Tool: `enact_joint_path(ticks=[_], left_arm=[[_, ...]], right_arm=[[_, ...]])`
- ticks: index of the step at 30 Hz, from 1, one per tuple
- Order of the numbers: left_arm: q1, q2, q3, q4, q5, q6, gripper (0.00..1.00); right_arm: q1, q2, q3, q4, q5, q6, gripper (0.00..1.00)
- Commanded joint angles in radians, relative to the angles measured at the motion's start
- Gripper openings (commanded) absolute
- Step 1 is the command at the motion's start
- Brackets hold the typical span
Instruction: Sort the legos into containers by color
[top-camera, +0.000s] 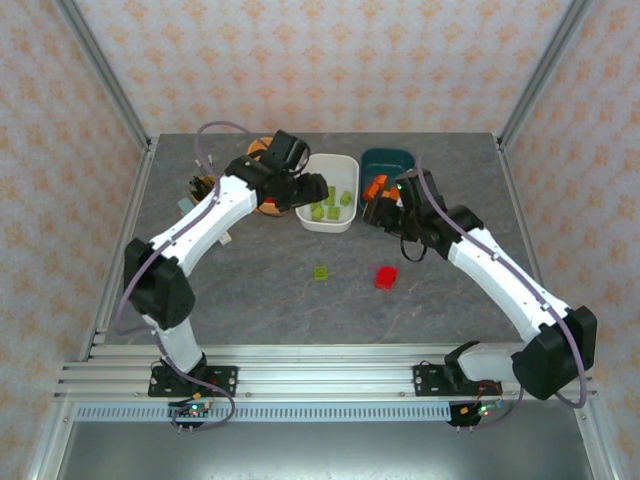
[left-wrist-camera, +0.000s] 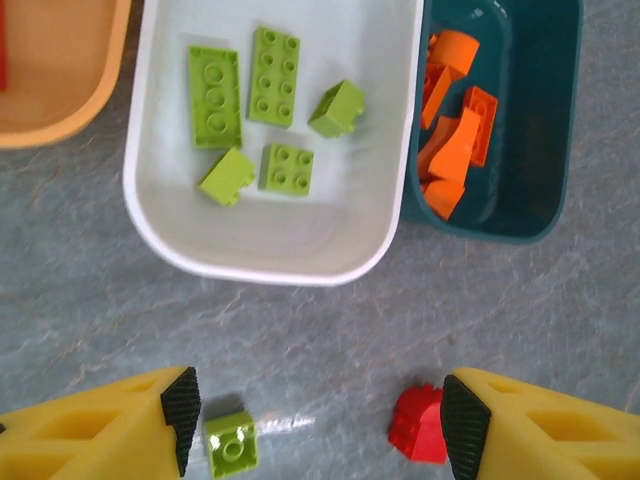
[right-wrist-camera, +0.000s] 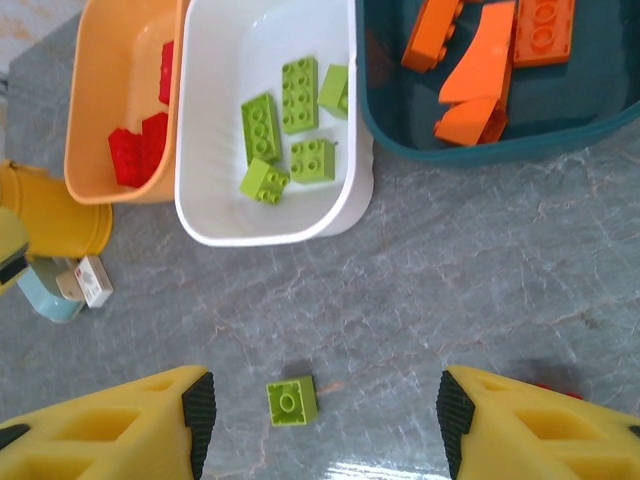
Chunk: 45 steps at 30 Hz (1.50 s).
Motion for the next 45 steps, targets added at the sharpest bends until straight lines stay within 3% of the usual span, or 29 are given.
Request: enact_joint_path(ticks=[1, 13, 24, 34, 40, 45], left_arm=[[-0.037, -0.074, -0.085, 0.032, -0.026, -0.002, 0.68], [-0.259, -0.073, -0.190, 0.079, -0.034, 0.049, 0.69], [-0.490, 0.242, 0.013, 0.051, -0.116, 0.087, 0.73], [-0.541, 0.485, 0.226, -0.031, -0.206, 0.075, 0.77], [-0.543, 0.571, 0.312, -0.089, -0.273, 0.080, 0.71], [-0.542, 0.600, 0.322, -0.079, -0.262, 0.082, 0.59]], right_arm=[[0.030, -0.032, 0.011, -0.062, 0.051, -0.025, 0.62], [0.055, -0.144, -0.029, -0.335, 0.129, 0.037, 0.62], [0.056, -0.335, -0.106, -0.628, 0.129, 0.207, 0.63], [0.056, -0.465, -0.141, -0.691, 0.126, 0.255, 0.64], [0.056, -0.514, -0.165, -0.691, 0.114, 0.269, 0.63], [0.056, -0.523, -0.164, -0.675, 0.125, 0.271, 0.63]])
